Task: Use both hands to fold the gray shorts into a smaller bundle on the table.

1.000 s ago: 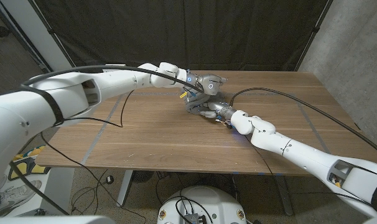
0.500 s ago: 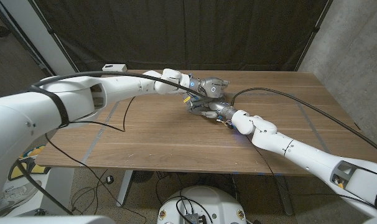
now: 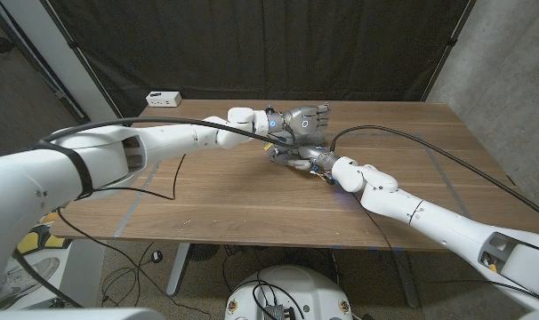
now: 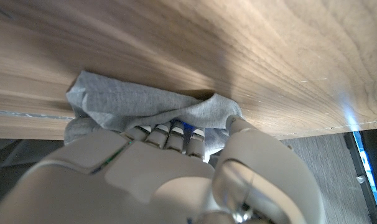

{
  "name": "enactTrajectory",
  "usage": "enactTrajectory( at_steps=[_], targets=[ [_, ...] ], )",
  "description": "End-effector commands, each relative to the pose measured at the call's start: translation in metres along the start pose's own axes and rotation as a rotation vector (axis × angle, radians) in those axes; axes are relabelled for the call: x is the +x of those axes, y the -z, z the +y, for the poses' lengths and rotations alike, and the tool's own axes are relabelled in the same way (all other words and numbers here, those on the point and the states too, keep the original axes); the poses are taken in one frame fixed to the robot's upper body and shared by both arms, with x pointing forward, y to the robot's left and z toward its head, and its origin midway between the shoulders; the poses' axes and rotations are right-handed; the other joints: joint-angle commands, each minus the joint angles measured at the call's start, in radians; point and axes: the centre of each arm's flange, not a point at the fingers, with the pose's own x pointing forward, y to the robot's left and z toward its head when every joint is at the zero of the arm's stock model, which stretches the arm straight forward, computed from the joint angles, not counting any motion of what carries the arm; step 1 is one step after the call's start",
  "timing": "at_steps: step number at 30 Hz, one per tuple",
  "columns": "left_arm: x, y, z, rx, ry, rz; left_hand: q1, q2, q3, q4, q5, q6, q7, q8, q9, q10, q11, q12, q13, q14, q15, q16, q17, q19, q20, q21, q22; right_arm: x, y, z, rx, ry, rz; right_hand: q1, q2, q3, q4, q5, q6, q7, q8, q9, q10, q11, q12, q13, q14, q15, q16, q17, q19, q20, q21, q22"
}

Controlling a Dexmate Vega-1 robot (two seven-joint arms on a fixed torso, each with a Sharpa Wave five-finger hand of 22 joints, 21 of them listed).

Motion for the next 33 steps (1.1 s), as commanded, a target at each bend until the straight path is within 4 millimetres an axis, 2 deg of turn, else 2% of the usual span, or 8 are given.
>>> enactTrajectory(
  at_steps=[1, 6, 21, 33],
  targets=[
    [-0.019, 0.001, 0.01, 0.014, 0.034, 0.089, -0.008, 0.0, 0.004, 0.007, 0.001, 0.002, 0.0, 0.006, 0.001, -0.003, 0.002, 0.01, -0.001, -0.005, -0.129, 0.007, 0.003, 0.003, 0.002, -0.001, 0.002, -0.024, -0.017, -0.029, -0.033, 0.069, 0.004, -0.007, -0.003, 0.008, 0.0, -0.002, 0.003, -0.001, 0.004, 0.001, 0.008, 0.002, -0.001, 0.001, 0.005, -0.009, 0.009, 0.002, 0.119, 0.118, -0.003, 0.001],
    [-0.029, 0.002, 0.012, 0.008, 0.061, 0.117, -0.006, 0.001, 0.01, 0.003, 0.001, 0.004, -0.003, 0.008, 0.001, -0.002, 0.0, 0.013, -0.003, -0.004, -0.133, 0.007, 0.001, 0.003, 0.001, -0.001, 0.002, -0.036, -0.021, -0.038, -0.035, 0.08, 0.024, -0.009, -0.004, 0.009, 0.0, -0.003, 0.005, 0.0, 0.005, 0.001, 0.01, 0.002, 0.0, 0.001, 0.008, -0.01, 0.01, 0.002, 0.122, 0.116, -0.004, 0.002],
    [-0.061, 0.009, 0.024, -0.003, 0.129, 0.173, -0.002, -0.005, 0.02, -0.006, 0.0, 0.01, -0.008, 0.011, 0.001, 0.005, -0.004, 0.019, -0.007, 0.0, -0.134, 0.007, -0.004, 0.007, -0.001, 0.0, 0.001, -0.071, -0.044, -0.047, -0.064, 0.126, 0.035, -0.017, -0.005, 0.013, 0.0, -0.005, 0.011, 0.002, 0.007, 0.001, 0.023, 0.004, 0.004, 0.001, 0.029, -0.008, 0.018, 0.001, 0.133, 0.119, -0.008, 0.002],
    [-0.095, 0.025, 0.032, -0.095, 0.209, 0.308, -0.018, -0.022, 0.015, -0.005, -0.003, 0.017, -0.011, 0.014, 0.0, 0.01, -0.01, 0.023, -0.012, 0.005, -0.141, 0.009, -0.008, 0.011, -0.009, 0.001, 0.001, -0.101, -0.038, -0.045, -0.037, 0.175, 0.09, -0.021, -0.008, 0.016, -0.001, -0.006, 0.017, 0.001, 0.008, 0.001, 0.032, 0.004, 0.006, 0.001, 0.04, -0.01, 0.02, -0.001, 0.141, 0.123, -0.012, 0.002]
  ],
)
